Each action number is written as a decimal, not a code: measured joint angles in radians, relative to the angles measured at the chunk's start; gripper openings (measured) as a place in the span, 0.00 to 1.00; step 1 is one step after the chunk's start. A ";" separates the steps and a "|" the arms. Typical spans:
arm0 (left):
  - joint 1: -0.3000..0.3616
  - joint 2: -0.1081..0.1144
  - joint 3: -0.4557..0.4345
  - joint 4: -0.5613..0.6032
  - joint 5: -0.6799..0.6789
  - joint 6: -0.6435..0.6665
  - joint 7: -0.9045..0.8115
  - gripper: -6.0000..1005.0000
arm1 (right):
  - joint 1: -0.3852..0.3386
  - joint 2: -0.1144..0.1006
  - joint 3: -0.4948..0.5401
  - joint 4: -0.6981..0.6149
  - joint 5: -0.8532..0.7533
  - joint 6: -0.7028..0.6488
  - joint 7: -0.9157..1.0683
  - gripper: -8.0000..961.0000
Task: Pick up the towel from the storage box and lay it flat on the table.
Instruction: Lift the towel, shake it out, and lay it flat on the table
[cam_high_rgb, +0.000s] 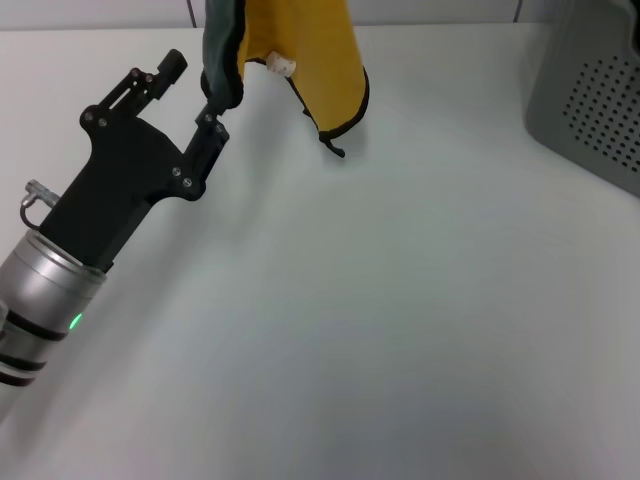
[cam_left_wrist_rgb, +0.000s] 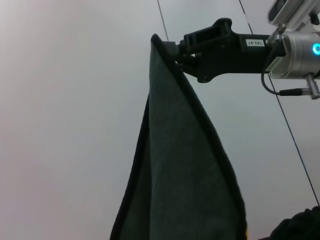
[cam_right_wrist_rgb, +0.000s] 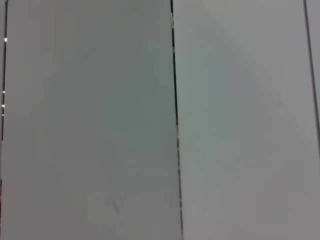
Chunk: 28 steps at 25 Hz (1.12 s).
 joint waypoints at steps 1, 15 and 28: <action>0.000 0.000 0.000 -0.001 0.001 0.000 0.000 0.31 | 0.000 0.000 -0.001 -0.001 0.000 0.003 0.000 0.02; -0.011 -0.002 -0.008 -0.004 0.036 -0.009 -0.002 0.60 | 0.013 0.003 -0.044 0.005 0.000 0.025 -0.003 0.02; -0.009 -0.003 -0.008 -0.010 0.012 -0.013 -0.002 0.57 | 0.008 0.004 -0.054 -0.007 0.006 0.026 0.002 0.02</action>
